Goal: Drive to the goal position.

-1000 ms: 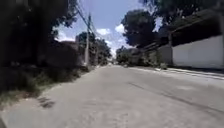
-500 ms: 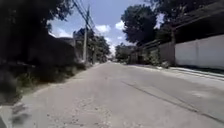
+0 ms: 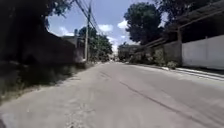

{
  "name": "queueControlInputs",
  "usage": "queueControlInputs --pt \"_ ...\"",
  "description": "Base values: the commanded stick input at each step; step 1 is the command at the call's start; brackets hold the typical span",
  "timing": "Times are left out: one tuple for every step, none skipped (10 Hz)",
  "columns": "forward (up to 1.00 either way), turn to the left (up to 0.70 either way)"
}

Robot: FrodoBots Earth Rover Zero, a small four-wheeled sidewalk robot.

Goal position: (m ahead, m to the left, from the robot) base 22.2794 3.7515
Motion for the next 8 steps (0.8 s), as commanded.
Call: queueControlInputs --pt "1.0 0.0" --pt "1.0 0.0" --pt "1.0 -0.12" --pt "1.0 -0.4" --pt "1.0 -0.4" --pt "1.0 -0.15" --pt "1.0 0.0" --pt "1.0 0.0"
